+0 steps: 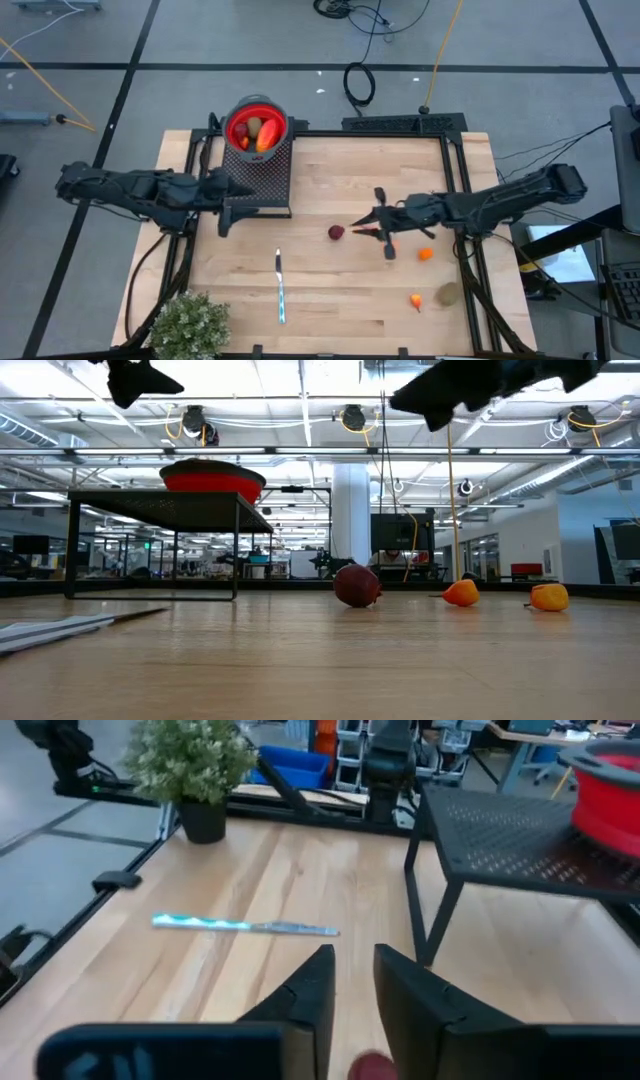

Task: Pick & Place Fruit
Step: Put the pomegranate into the red strainer bowl on the shelf

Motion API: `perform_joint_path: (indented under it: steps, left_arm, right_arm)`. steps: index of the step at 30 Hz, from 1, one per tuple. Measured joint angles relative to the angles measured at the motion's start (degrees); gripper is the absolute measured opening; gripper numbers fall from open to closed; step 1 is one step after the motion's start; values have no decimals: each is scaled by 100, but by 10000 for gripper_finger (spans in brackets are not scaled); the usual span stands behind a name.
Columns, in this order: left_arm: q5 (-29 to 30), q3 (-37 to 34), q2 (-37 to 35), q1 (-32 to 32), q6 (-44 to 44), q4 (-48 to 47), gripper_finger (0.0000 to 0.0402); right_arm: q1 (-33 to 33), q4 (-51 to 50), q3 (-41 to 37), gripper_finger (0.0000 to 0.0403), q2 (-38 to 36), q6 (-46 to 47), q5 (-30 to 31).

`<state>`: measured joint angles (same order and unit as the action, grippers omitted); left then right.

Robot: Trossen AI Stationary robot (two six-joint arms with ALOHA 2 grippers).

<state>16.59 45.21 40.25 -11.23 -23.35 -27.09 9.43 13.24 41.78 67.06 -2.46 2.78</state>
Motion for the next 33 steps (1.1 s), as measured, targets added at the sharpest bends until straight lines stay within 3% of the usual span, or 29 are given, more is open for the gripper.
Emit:
perform_joint_path:
  steps: [15, 23, 33]
  left_arm:
    - [-165, -537, -1080, -107, 306, -175, 273]
    - [-317, -848, -1567, -113, 389, -188, 274]
    - [-369, -1205, -2048, -249, 494, -181, 273]
  right_arm:
    - [-49, 95, 972, 189, 1460, 100, 6]
    - [-187, 262, 971, 237, 1661, 415, -4]
    - [-353, -196, 971, 258, 1666, 688, -8]
